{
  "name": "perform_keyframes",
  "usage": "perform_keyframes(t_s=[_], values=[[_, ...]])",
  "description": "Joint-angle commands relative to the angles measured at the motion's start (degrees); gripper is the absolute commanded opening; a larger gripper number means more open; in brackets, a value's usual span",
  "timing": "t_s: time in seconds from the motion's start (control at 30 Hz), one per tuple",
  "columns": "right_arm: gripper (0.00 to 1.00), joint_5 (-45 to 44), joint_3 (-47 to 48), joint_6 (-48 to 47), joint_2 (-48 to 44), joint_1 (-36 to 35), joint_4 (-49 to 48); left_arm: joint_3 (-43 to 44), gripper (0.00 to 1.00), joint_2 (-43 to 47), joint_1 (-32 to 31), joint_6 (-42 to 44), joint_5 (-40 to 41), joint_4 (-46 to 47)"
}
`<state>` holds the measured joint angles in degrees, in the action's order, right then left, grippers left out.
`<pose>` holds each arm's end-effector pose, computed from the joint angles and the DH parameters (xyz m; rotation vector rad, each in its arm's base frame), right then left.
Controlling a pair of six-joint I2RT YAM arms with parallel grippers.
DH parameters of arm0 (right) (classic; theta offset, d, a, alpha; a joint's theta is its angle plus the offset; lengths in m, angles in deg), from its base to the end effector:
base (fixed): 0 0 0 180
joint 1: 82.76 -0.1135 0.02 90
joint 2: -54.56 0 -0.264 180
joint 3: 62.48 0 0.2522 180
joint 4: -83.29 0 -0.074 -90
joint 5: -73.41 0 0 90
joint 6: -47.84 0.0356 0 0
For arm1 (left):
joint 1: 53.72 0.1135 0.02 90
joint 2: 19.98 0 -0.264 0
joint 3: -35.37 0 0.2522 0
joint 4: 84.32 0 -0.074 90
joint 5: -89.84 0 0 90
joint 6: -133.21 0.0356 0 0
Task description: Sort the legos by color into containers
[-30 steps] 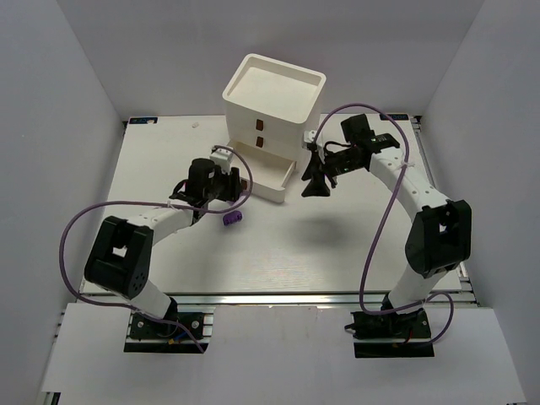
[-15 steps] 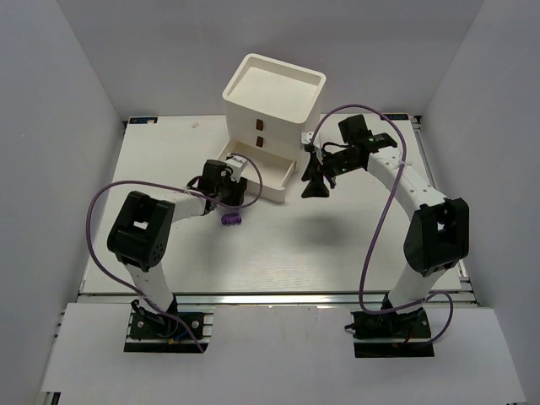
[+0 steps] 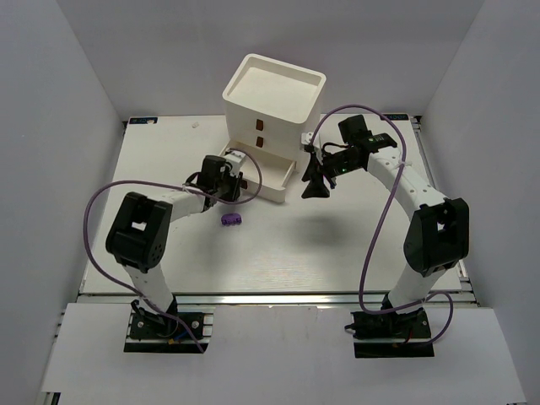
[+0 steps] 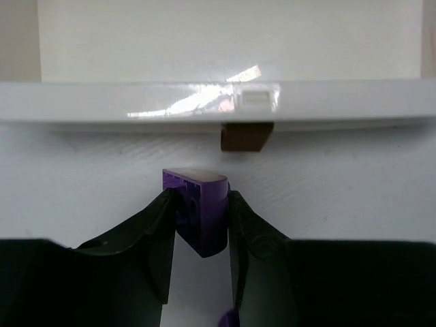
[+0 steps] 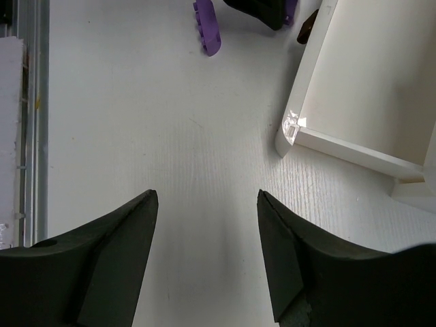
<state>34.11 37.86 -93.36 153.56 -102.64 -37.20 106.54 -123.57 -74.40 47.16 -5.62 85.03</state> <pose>0.3333 0.1498 0.2981 -1.5562 1.6552 0.8538 0.3495 -0.1356 0.1602 0.5445 2.2679 -0.2573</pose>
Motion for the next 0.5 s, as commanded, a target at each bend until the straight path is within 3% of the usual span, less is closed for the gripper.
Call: perform_keyframes(t_s=[0.0,0.23,0.47], values=[[0.66,0.10,2.18,-0.04,0.14,0.28,0.74,-3.08,0.09,9.79,0.30,-1.39,-2.88,-0.92],[0.66,0.54,2.18,-0.04,0.31,0.10,1.18,-3.63,0.09,22.02,0.30,-6.66,-8.52,2.07],[0.66,1.16,2.10,0.40,0.05,-0.25,1.44,5.84,0.18,11.06,0.30,-10.97,-7.56,7.52]])
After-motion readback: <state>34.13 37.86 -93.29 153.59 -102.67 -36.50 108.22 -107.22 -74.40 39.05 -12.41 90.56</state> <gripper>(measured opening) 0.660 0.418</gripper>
